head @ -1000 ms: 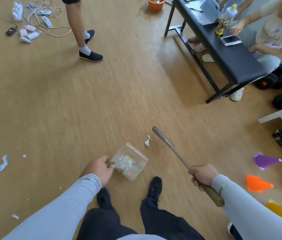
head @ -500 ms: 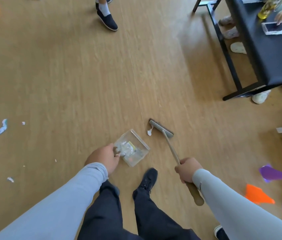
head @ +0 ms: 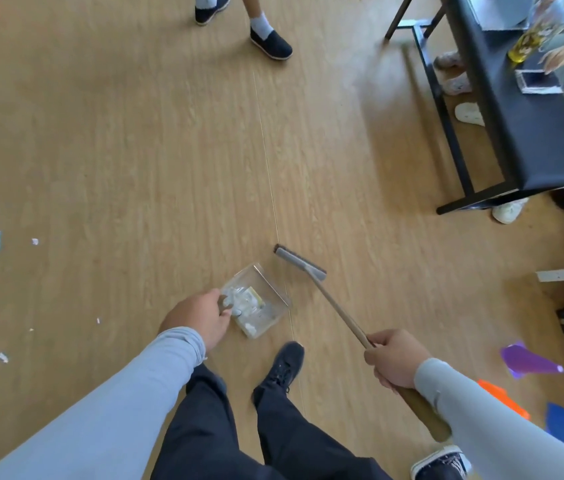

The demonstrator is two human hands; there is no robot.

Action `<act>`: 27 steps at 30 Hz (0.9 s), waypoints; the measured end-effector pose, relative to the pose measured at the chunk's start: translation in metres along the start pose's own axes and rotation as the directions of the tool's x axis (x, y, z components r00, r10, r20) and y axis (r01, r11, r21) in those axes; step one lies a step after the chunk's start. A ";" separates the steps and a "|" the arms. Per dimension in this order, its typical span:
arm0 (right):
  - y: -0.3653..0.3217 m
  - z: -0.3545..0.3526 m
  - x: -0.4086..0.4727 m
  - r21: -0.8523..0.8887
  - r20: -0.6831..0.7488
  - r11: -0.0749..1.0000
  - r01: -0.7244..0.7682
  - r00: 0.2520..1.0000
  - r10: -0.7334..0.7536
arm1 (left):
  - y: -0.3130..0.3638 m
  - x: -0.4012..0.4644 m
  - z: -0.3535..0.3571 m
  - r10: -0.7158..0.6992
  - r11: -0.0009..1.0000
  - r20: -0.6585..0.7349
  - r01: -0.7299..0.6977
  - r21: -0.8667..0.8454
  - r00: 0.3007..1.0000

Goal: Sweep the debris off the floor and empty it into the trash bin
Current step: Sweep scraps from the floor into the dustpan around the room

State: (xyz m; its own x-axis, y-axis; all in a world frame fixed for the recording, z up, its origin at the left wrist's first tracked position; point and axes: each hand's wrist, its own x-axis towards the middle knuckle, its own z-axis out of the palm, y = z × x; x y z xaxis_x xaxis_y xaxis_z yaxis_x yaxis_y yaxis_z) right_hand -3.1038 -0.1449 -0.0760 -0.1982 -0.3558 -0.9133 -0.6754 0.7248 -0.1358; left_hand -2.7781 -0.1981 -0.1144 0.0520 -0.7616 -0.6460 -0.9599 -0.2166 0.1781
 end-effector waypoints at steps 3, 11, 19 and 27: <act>-0.018 0.018 0.012 -0.014 0.012 1.000 -0.017 1.000 0.017 | 0.000 -0.001 0.002 0.005 1.000 0.000 -0.005 -0.008 1.000; 0.010 -0.003 -0.005 0.069 0.197 0.997 -0.038 0.980 0.023 | 0.002 -0.002 -0.002 -0.016 0.995 0.090 0.025 -0.095 0.996; 0.013 -0.023 -0.044 0.154 0.067 0.988 -0.007 0.998 -0.003 | -0.010 -0.030 -0.035 -0.029 0.974 0.097 0.050 -0.221 0.995; -0.031 -0.045 -0.044 0.146 -0.060 0.989 0.034 0.998 -0.025 | -0.048 -0.064 -0.086 -0.122 0.948 -0.032 0.107 -0.300 0.992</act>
State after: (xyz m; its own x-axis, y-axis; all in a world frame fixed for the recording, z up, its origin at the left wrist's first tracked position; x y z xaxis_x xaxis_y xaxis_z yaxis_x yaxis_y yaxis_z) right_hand -3.1064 -0.1779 -0.0143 -0.2234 -0.4090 -0.8847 -0.5707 0.7907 -0.2214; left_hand -2.7113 -0.1916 -0.0174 0.1773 -0.7489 -0.6385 -0.8217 -0.4697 0.3228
